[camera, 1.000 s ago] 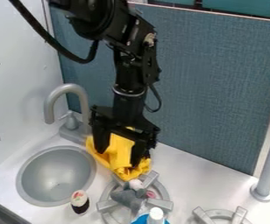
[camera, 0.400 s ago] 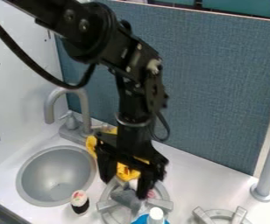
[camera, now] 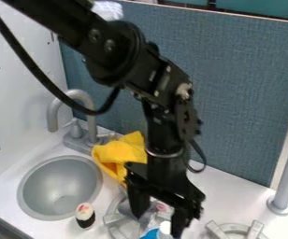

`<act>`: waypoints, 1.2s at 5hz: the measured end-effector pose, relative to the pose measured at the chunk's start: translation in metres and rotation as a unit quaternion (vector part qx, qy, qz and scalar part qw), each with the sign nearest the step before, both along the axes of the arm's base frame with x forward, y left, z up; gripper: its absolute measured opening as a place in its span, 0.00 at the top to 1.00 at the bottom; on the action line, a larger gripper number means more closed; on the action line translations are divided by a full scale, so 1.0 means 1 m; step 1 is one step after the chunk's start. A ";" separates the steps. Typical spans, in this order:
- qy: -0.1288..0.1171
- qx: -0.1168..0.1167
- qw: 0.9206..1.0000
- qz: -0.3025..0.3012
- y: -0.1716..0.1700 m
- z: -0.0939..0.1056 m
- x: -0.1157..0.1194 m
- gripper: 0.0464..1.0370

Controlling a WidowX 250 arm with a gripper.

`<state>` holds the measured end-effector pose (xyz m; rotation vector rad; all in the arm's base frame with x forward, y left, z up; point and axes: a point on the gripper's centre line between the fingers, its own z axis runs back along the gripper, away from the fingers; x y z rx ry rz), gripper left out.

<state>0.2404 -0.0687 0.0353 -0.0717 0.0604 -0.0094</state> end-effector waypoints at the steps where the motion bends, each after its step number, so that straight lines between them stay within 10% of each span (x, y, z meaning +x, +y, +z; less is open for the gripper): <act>1: 0.015 0.010 1.000 0.003 0.000 -0.010 0.001 0.04; 4: 0.088 0.049 0.995 0.011 0.003 -0.055 0.016 0.14; 6: 0.075 0.048 0.996 0.012 0.004 -0.043 0.015 0.51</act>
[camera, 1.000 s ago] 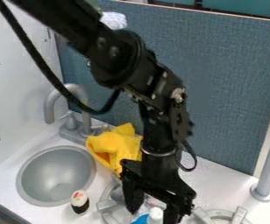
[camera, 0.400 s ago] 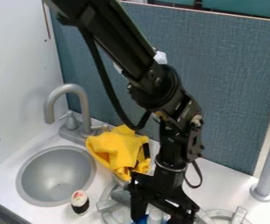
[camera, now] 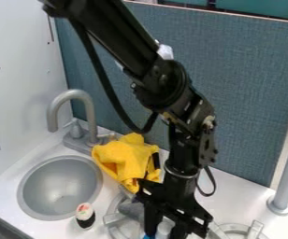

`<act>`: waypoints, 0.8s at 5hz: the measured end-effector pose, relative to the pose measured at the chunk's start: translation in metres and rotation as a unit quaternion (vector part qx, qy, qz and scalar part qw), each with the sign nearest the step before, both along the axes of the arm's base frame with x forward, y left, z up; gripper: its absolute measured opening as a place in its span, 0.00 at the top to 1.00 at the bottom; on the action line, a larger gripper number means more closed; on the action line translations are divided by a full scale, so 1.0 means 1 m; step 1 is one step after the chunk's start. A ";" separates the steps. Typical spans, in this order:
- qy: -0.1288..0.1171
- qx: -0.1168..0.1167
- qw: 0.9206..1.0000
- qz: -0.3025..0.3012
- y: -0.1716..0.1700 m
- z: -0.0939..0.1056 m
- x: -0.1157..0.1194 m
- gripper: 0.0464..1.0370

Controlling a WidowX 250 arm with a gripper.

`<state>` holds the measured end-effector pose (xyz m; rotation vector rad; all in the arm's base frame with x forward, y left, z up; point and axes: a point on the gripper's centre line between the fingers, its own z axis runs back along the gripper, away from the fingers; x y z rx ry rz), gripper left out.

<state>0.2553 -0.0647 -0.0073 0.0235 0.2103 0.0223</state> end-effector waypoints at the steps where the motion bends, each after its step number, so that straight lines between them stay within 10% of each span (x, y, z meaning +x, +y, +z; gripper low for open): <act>1: -0.030 -0.004 1.000 0.003 0.002 0.021 -0.003 0.56; 2: -0.061 -0.014 0.998 -0.027 -0.013 0.042 -0.009 0.56; 4: -0.050 -0.053 0.995 -0.074 -0.048 0.047 -0.026 0.56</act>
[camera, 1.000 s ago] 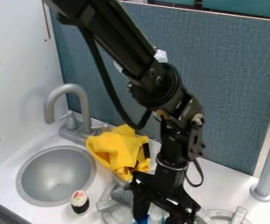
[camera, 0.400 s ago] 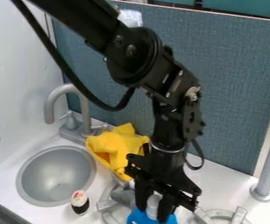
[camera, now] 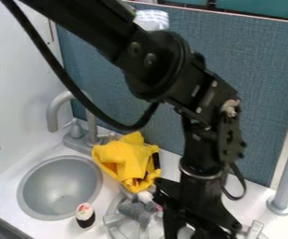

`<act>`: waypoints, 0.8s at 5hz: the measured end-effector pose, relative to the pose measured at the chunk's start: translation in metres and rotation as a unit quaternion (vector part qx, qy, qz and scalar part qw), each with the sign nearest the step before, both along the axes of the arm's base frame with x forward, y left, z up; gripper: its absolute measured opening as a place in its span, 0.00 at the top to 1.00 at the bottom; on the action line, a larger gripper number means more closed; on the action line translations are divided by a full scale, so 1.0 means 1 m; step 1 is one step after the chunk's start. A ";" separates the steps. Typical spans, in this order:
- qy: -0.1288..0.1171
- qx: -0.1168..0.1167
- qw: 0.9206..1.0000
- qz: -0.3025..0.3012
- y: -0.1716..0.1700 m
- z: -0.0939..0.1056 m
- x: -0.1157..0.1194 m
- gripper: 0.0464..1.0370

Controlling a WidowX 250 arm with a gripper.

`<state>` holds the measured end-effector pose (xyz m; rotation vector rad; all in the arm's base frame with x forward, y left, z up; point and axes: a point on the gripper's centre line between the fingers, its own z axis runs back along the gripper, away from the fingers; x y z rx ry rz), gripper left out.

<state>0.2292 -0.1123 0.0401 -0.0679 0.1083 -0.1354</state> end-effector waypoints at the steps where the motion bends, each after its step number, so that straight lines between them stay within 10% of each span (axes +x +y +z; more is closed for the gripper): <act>1: 0.016 -0.008 0.999 -0.031 -0.023 -0.009 -0.002 0.56; 4: 0.037 0.066 0.997 -0.029 -0.043 -0.038 0.012 0.56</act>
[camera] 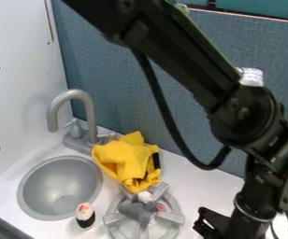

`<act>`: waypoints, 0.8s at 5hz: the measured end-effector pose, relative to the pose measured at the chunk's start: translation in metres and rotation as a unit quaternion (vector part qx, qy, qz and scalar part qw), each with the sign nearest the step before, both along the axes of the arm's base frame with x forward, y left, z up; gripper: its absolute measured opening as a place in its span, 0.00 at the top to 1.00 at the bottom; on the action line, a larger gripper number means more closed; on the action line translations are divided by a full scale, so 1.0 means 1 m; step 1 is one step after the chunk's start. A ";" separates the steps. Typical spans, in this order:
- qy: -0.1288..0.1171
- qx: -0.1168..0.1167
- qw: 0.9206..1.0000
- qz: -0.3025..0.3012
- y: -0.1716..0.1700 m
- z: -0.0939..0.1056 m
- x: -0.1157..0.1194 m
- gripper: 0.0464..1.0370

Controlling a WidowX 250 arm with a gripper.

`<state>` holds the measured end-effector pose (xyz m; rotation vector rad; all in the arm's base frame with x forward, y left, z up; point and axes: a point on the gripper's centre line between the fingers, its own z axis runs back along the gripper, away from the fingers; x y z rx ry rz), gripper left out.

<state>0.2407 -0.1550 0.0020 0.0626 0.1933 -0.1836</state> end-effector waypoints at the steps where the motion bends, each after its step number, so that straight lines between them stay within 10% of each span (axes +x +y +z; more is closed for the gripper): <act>1: 0.002 0.040 0.999 -0.005 -0.006 -0.009 0.001 0.56; 3: -0.006 0.037 0.999 -0.004 -0.010 -0.010 0.002 0.49; 4: -0.010 0.032 0.999 -0.006 -0.011 -0.010 0.004 0.18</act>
